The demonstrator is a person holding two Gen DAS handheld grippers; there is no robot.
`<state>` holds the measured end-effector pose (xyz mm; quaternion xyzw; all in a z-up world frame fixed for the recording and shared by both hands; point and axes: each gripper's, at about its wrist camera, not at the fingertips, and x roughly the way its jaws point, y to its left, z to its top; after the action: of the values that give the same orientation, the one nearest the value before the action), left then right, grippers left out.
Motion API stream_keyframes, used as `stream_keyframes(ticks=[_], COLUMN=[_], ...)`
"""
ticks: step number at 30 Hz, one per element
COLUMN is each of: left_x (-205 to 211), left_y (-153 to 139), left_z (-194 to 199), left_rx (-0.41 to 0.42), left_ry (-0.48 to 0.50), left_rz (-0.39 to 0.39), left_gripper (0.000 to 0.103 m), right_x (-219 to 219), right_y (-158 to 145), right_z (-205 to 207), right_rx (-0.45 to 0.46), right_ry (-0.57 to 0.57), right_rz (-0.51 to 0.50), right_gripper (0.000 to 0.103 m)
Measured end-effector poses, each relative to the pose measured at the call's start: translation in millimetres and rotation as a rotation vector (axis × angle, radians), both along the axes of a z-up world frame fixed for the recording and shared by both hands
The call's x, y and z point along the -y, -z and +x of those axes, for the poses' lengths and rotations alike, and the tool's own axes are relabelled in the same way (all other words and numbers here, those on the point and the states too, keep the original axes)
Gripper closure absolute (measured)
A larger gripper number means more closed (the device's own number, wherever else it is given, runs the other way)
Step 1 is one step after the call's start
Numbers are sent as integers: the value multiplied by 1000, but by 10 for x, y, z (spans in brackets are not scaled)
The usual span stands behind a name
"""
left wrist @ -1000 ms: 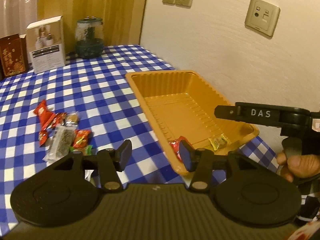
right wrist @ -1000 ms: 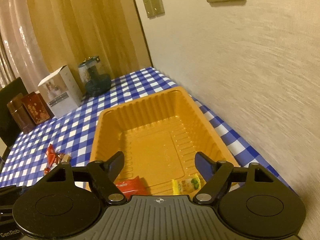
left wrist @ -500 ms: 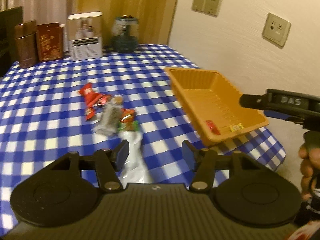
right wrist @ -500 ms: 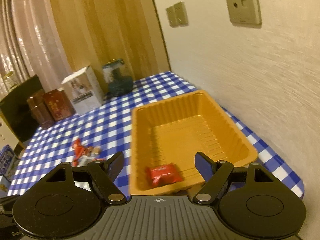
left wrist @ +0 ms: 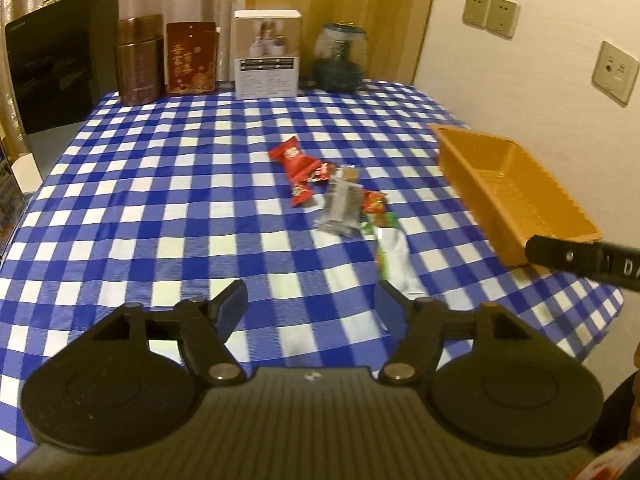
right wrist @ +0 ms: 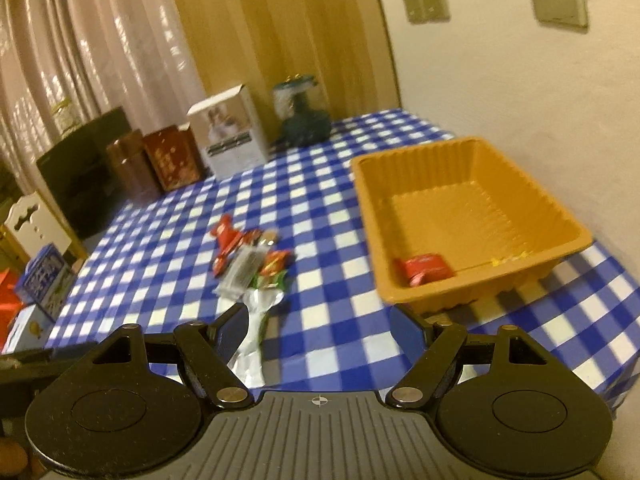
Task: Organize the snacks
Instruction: 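Move the right gripper to the white-and-green wrapped bar and grasp it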
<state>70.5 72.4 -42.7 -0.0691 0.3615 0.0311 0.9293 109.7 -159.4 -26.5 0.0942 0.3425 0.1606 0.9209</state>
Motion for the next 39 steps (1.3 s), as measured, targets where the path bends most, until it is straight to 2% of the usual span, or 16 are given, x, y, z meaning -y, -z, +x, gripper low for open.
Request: stream_keyframes(ticks=[5, 8, 12, 19, 25, 27, 31, 37, 39], left_x=[-108, -152, -243, -355, -433, -452, -499, -539, -539], left_y=[80, 150, 274, 403, 465, 493, 545, 557, 561], left_z=[96, 191, 337, 569, 692, 720, 759, 768, 771], left_rx=[-19, -32, -42, -38, -13, -21, -47, -59, -61], left_ry=[5, 7, 11, 3, 15, 10, 8, -6, -5], left_rz=[4, 2, 0, 61, 51, 44, 4, 18, 16], left_gripper=[34, 26, 26, 24, 22, 21, 21, 21, 21], right_x=[-199, -295, -406, -677, -943, -1004, -1075, -1119, -1125], right_y=[135, 235, 383, 579, 714, 763, 856, 913, 910], right_z=[37, 97, 208, 387, 509, 554, 641, 657, 652], right_rx=[-12, -19, -31, -48, -53, -55, -73, -62, -57], right_ry=[-28, -36, -45, -91, -131, -135, -135, -138, -145], right_rz=[-15, -27, -46, -66, -93, -107, -133, -175, -185], right_gripper=[26, 26, 26, 26, 27, 36, 41, 56, 67])
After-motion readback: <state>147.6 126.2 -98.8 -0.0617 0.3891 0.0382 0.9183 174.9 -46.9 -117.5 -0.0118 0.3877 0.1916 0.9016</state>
